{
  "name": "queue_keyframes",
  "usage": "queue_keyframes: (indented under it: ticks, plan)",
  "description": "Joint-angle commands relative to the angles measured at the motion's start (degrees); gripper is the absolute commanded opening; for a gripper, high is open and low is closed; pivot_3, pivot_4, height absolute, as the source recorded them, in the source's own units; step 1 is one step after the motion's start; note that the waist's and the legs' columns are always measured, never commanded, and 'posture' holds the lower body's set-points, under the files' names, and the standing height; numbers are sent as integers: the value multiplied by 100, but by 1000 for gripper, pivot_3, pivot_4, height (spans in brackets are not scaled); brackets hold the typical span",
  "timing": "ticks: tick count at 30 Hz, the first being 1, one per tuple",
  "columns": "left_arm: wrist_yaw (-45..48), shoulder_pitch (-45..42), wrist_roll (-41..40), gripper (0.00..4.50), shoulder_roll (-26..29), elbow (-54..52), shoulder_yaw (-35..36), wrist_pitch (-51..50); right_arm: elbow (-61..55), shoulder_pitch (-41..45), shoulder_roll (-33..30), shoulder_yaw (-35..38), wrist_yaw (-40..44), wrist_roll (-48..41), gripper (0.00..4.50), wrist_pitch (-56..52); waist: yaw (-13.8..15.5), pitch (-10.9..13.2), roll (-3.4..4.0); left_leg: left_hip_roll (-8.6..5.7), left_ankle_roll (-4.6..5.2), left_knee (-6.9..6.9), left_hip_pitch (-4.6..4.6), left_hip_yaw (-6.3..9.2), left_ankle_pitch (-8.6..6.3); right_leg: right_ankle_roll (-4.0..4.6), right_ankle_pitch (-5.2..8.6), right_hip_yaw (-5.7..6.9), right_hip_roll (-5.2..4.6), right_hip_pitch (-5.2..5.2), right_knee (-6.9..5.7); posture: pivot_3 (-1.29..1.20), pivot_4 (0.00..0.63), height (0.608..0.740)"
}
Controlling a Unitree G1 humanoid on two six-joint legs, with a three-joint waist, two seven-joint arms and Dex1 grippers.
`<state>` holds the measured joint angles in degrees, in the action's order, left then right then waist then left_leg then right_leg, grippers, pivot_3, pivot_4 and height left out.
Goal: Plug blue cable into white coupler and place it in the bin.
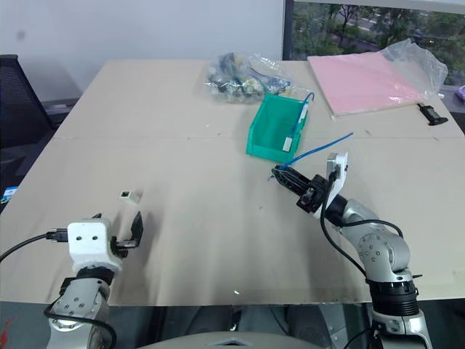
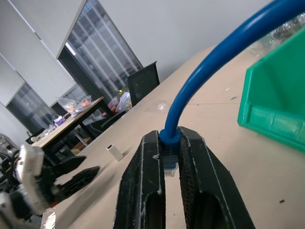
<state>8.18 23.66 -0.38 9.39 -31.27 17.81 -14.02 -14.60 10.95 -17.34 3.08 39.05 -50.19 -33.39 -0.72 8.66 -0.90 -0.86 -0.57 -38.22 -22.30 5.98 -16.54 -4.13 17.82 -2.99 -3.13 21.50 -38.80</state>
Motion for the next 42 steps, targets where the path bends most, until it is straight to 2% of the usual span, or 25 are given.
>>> queue_keyframes:
  ticks: [1, 7, 17, 19, 21, 22, 26, 30, 37, 42]
  plan:
    - [-64, -207, -44, 4001, 3, 251, -28, 235, -349, -39, 86, 78, -99, -6, 0, 117, -11, -2, -2, 0, 0, 0, 0, 1, 0, 0, 0, -1, 1, 1, 1, 0, 150, 739]
    - [-168, -883, -183, 4001, 68, 1088, 123, 341, -500, -165, 125, 137, -251, 14, 0, 138, -9, -2, -3, 0, -1, 2, 2, 3, 0, 0, 0, 0, 2, 2, -2, 0, 150, 739]
    - [419, -1774, -565, 4001, 596, 2519, 47, 753, -596, -265, 158, 134, -397, 92, 0, 231, 6, -11, 9, -2, -1, 8, 21, -1, 0, 0, 0, -5, 0, -2, -4, 0, 150, 739]
    - [451, -1849, -611, 3471, 618, 2700, 64, 831, -616, -285, 157, 143, -417, 108, 0, 246, 8, -15, 15, -1, -1, 8, 26, 0, 0, 0, 0, -4, 0, -6, -5, 0, 150, 739]
    - [527, -1847, -622, 2633, 645, 2803, 11, 927, -633, -293, 158, 152, -443, 123, 0, 260, 6, -17, 18, -2, -1, 12, 44, 0, 0, 0, 0, -4, 0, -24, -4, 0, 150, 739]
    - [559, -1834, -634, 2382, 641, 2846, -12, 965, -638, -295, 160, 154, -454, 132, 0, 266, 6, -19, 21, -1, -1, 12, 47, 0, 0, 0, 0, -4, 0, -27, -4, 0, 150, 739]
    - [670, -1860, -628, 562, 691, 3090, -81, 1153, -675, -317, 151, 140, -472, 189, 0, 281, 7, -32, 39, 0, -1, 13, 55, 1, 0, 0, 0, -3, -1, -37, -3, 0, 150, 739]
    - [1165, -2176, -772, 598, 900, 3427, -280, 1246, -736, -319, 127, 109, -477, 258, 0, 298, 27, -46, 66, -3, -1, 13, 58, 8, 0, 0, 0, 4, -1, -43, -3, 0, 150, 739]
    - [3510, -3759, -969, 598, 1147, 4111, -1807, 1142, -618, -20, -336, -256, 21, 930, 0, 543, 147, -49, 70, -44, -8, -4, 58, 61, 5, -2, -1, 47, -12, -82, 8, 0, 150, 739]
    - [5357, -4984, -994, 598, 1006, 4988, -2907, 1325, -304, 334, -631, -705, 504, 1672, 0, 1003, -15, -46, 65, -48, -33, 4, 40, 68, 19, -3, -1, 55, -4, -75, 36, 0, 150, 739]
